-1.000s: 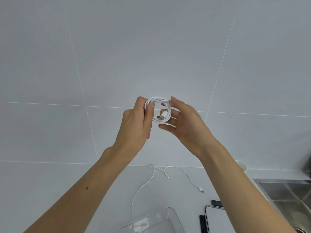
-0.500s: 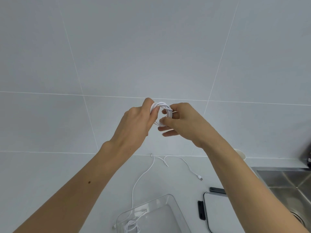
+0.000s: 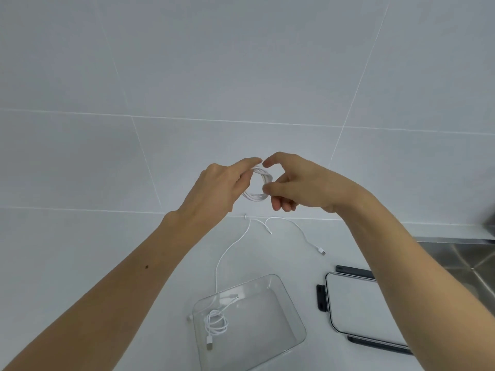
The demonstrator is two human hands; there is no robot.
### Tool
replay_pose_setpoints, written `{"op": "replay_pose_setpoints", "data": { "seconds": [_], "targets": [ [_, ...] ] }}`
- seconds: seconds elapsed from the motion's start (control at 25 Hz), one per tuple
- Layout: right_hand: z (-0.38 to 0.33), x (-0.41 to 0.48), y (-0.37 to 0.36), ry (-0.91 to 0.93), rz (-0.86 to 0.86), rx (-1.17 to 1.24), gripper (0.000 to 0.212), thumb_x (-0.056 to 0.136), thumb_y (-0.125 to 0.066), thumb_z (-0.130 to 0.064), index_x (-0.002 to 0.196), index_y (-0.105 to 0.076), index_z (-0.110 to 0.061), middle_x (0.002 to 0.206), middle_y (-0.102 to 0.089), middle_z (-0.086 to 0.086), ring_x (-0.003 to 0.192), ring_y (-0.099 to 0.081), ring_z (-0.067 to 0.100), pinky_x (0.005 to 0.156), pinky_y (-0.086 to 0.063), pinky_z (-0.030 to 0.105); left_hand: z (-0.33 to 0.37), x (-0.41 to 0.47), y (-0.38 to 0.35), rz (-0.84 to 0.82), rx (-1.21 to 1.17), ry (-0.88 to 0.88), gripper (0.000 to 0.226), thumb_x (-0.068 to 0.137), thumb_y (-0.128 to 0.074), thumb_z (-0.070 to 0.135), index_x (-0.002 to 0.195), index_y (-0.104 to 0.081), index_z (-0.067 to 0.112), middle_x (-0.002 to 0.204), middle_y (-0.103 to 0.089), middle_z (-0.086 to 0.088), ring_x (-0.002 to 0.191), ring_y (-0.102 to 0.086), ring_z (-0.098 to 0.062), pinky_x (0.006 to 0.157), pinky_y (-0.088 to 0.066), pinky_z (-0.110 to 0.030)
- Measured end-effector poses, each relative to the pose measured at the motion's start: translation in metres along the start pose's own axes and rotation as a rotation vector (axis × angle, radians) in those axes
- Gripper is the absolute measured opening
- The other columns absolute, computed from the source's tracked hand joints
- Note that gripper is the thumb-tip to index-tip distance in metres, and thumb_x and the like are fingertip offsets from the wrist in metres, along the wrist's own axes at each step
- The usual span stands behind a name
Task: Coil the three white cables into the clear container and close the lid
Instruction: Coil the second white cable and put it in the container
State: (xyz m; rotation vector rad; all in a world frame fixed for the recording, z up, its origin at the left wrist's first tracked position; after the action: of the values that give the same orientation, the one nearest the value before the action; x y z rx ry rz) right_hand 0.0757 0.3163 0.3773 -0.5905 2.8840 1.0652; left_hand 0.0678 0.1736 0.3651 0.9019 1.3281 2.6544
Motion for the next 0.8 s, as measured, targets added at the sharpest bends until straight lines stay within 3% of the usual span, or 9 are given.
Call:
{"op": "replay_pose_setpoints", "data": {
  "seconds": [0.12,0.2,0.28,0.36,0.48,0.64,0.8],
  "targets": [
    [0.010,-0.001,-0.016,0.016,-0.072,0.185,0.042,0.097,-0.058,-0.011,0.134,-0.038,-0.011,0.069,-0.072,0.007,0.055,-0.062,0.016,0.058,-0.052,0.025,-0.016,-0.016,-0.016,-0.061,-0.406,0.223,0.016,0.099,-0.047,0.015,0.105,-0.061,0.021,0.075,-0.068,-0.002,0.062,-0.069,-0.011,0.056,-0.053,-0.020],
    [0.014,-0.001,-0.031,0.035,-0.117,0.202,0.042,0.097,-0.060,-0.016,0.132,-0.037,-0.012,0.073,-0.073,0.011,0.059,-0.066,0.019,0.060,-0.055,0.025,-0.018,-0.029,-0.029,-0.096,-0.717,0.359,0.012,0.100,-0.044,0.011,0.100,-0.056,0.013,0.087,-0.070,0.003,0.076,-0.070,-0.009,0.064,-0.056,-0.024],
    [0.020,-0.001,-0.045,0.039,-0.138,0.181,0.042,0.097,-0.061,-0.019,0.130,-0.036,-0.013,0.076,-0.072,0.012,0.061,-0.068,0.019,0.061,-0.057,0.025,-0.016,-0.038,-0.040,-0.134,-0.895,0.402,0.016,0.102,-0.040,0.009,0.110,-0.053,0.008,0.100,-0.071,-0.005,0.083,-0.071,-0.012,0.066,-0.057,-0.028],
    [0.029,0.000,-0.056,0.033,-0.137,0.198,0.042,0.098,-0.060,-0.017,0.131,-0.034,-0.013,0.077,-0.072,0.013,0.062,-0.068,0.019,0.064,-0.058,0.026,-0.017,-0.045,-0.049,-0.163,-0.944,0.395,0.022,0.102,-0.037,0.010,0.117,-0.053,0.011,0.106,-0.070,-0.012,0.082,-0.070,-0.017,0.067,-0.058,-0.032],
    [0.043,0.001,-0.069,0.021,-0.149,0.254,0.039,0.098,-0.059,-0.015,0.129,-0.034,-0.012,0.079,-0.072,0.016,0.064,-0.069,0.021,0.066,-0.059,0.028,-0.024,-0.058,-0.062,-0.162,-1.020,0.430,0.017,0.102,-0.042,0.013,0.107,-0.058,0.013,0.094,-0.068,-0.010,0.077,-0.065,-0.024,0.069,-0.057,-0.040],
    [0.057,0.003,-0.087,0.018,-0.193,0.281,0.039,0.097,-0.059,-0.013,0.129,-0.036,-0.011,0.076,-0.072,0.014,0.062,-0.067,0.021,0.064,-0.057,0.028,-0.033,-0.072,-0.082,-0.223,-1.083,0.538,0.013,0.097,-0.052,0.017,0.085,-0.054,0.016,0.078,-0.053,-0.008,0.063,-0.053,-0.022,0.059,-0.049,-0.034],
    [0.075,-0.001,-0.094,-0.024,-0.236,0.333,0.038,0.097,-0.059,-0.010,0.130,-0.039,-0.012,0.068,-0.069,0.009,0.055,-0.059,0.019,0.058,-0.051,0.026,-0.039,-0.085,-0.095,-0.302,-1.026,0.509,0.017,0.100,-0.043,0.012,0.084,-0.048,0.012,0.073,-0.045,-0.012,0.059,-0.047,-0.019,0.050,-0.040,-0.028]
  ]
}}
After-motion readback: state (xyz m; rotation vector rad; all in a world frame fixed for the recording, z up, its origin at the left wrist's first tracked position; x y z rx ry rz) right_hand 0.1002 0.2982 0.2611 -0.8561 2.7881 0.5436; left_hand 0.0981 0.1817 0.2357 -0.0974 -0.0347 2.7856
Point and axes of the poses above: each hand's wrist, its own x-axis towards the middle knuckle, its own y-axis out of the back of the hand, z = x × y, the point moved 7 cm from there along x, towards the middle knuckle
